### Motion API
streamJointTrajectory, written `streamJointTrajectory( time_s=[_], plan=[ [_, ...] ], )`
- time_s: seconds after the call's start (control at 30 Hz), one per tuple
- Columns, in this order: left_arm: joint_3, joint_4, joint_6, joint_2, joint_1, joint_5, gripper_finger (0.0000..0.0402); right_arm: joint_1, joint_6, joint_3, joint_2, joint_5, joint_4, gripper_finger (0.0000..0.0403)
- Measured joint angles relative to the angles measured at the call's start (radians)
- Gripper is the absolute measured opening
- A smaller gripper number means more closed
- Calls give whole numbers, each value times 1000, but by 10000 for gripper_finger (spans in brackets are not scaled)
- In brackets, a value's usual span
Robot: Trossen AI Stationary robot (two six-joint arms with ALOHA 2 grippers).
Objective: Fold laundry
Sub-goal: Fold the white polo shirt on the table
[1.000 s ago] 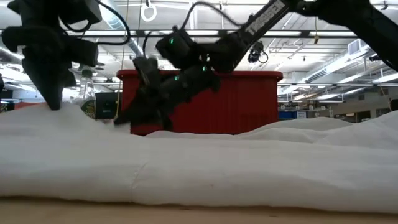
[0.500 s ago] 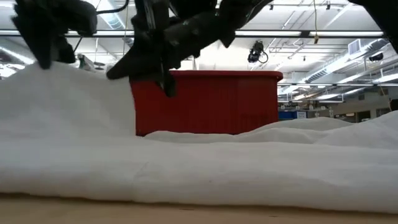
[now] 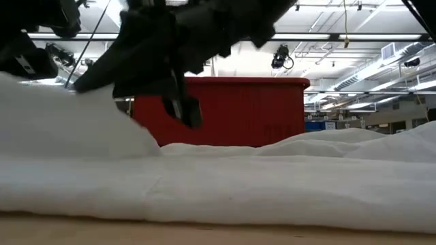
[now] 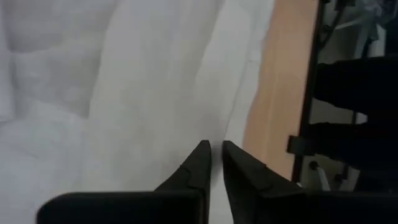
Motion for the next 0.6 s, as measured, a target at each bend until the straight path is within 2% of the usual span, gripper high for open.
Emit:
streamJointTrajectory(
  time_s=[0.13,0.37,0.6],
  plan=[
    [1,-10,-11,7,1,37,73,-1,110,-1,38,-91,22,47],
    [1,-2,-1,5,15,46,118,-4,124,-1,-1,-96,53,71],
    [-21,40,29,20,50,26,128,-8,144,1,-26,-204,1,154]
  ],
)
